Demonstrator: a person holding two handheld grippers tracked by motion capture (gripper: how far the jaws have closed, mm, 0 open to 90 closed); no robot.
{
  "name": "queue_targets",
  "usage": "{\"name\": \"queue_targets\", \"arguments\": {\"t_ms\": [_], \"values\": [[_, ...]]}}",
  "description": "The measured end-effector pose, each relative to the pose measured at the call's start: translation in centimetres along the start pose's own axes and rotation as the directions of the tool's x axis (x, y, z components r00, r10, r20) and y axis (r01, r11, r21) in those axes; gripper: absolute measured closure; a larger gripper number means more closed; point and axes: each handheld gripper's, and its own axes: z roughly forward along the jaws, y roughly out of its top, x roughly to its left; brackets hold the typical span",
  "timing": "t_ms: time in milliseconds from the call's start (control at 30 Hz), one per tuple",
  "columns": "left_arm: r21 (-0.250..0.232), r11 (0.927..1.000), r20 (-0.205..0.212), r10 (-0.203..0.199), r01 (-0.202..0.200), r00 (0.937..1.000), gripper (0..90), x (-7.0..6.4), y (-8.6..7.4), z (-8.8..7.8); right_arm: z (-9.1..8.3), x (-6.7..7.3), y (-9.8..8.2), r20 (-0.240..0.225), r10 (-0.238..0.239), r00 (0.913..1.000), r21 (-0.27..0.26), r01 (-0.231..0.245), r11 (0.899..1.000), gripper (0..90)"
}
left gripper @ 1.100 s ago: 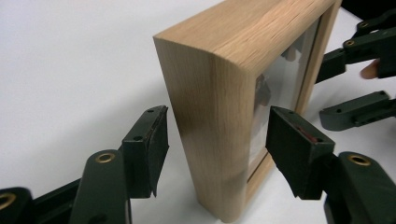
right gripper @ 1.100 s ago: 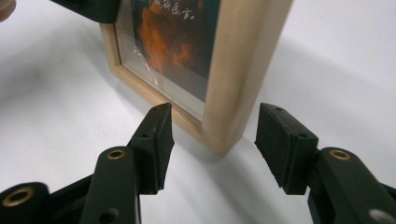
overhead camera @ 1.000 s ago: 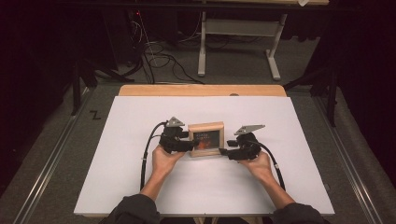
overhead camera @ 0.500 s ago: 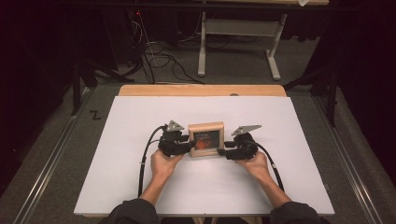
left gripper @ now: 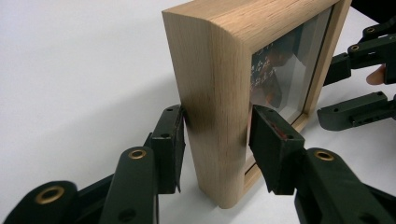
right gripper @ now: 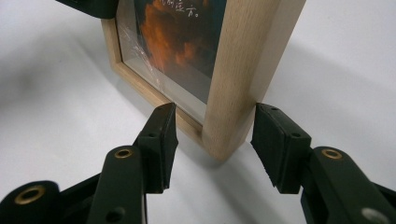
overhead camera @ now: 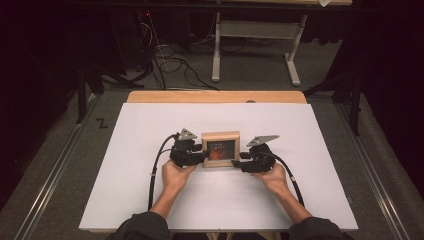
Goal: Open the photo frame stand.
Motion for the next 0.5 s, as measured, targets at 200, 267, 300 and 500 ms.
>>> {"name": "queue_targets", "arguments": {"t_ms": [200, 267, 300, 500], "values": [[-0.001, 1.0, 0.003, 0.007, -0.007, 1.0, 55.7, 0.1, 0.0, 0.04, -0.01, 0.06, 0.0, -0.002, 0.007, 1.0, 0.002, -0.007, 1.0, 50.9], [-0.003, 1.0, 0.004, 0.005, -0.005, 1.0, 55.4, 0.15, 0.0, 0.06, -0.04, 0.1, 0.02, 0.0, 0.01, 1.0, 0.006, -0.01, 1.0, 50.9], [-0.004, 1.0, 0.005, 0.006, -0.006, 1.0, 55.3, 0.17, 0.0, 0.06, -0.04, 0.14, 0.02, 0.003, 0.004, 1.0, 0.006, -0.004, 1.0, 50.9], [-0.003, 1.0, 0.004, 0.005, -0.005, 1.0, 54.9, 0.05, -0.02, 0.03, -0.11, 0.35, -0.07, 0.004, 0.006, 1.0, 0.008, -0.006, 1.0, 50.7]]}}
